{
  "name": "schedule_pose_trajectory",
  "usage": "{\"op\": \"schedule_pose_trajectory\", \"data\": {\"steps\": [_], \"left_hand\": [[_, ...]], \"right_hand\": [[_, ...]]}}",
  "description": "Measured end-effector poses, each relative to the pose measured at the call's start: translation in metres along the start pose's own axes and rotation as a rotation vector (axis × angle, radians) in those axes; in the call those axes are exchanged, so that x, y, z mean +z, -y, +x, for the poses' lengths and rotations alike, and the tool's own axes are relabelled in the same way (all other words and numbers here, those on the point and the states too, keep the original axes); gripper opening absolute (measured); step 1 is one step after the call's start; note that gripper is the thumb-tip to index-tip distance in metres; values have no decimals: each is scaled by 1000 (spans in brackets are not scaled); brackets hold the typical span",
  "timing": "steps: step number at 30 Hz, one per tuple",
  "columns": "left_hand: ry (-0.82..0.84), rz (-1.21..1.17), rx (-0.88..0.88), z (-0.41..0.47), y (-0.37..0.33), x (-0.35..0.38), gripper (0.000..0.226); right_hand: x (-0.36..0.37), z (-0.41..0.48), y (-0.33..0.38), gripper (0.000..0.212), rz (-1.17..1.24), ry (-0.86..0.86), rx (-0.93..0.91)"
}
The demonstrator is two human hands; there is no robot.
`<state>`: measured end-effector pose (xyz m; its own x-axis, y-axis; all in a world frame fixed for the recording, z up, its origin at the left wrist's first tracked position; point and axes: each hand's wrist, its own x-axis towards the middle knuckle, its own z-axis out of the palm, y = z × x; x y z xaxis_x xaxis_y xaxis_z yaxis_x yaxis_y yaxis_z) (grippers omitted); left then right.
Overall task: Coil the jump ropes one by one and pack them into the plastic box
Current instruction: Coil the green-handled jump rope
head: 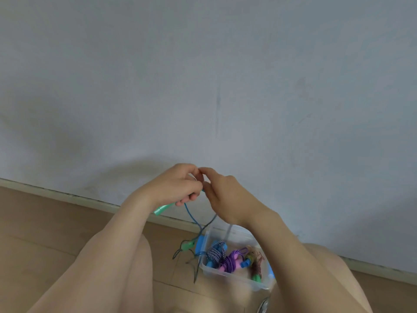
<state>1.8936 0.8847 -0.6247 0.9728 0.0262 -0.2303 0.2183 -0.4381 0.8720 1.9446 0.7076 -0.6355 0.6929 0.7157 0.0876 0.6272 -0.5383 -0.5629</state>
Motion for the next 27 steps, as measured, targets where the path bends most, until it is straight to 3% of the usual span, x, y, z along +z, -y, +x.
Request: {"op": "schedule_pose_trajectory", "data": {"steps": [4, 5, 9, 12, 15, 20, 24, 27], "left_hand": [[-102, 154, 57, 4, 8, -7, 7], [-110, 163, 74, 5, 9, -9, 14], [-148, 125, 142, 7, 13, -12, 36], [-229, 146, 155, 9, 16, -15, 31], [-329, 267, 114, 11, 21, -16, 6], [-369, 467, 7, 17, 35, -17, 12], [-313, 473, -33, 19, 37, -18, 16], [-150, 263, 46, 12, 22, -12, 18]], "right_hand": [[-6, 8, -7, 26, -159, -129, 54], [-10, 8, -9, 26, -157, -170, 118], [-21, 10, -10, 32, 163, -317, 337], [-23, 10, -13, 36, 351, -379, 390], [-26, 6, -13, 43, 398, -446, 383], [-33, 5, -12, 38, 622, -581, 411], [-36, 0, -3, 36, 891, -469, 400], [-34, -1, 1, 33, 908, -398, 371]]}}
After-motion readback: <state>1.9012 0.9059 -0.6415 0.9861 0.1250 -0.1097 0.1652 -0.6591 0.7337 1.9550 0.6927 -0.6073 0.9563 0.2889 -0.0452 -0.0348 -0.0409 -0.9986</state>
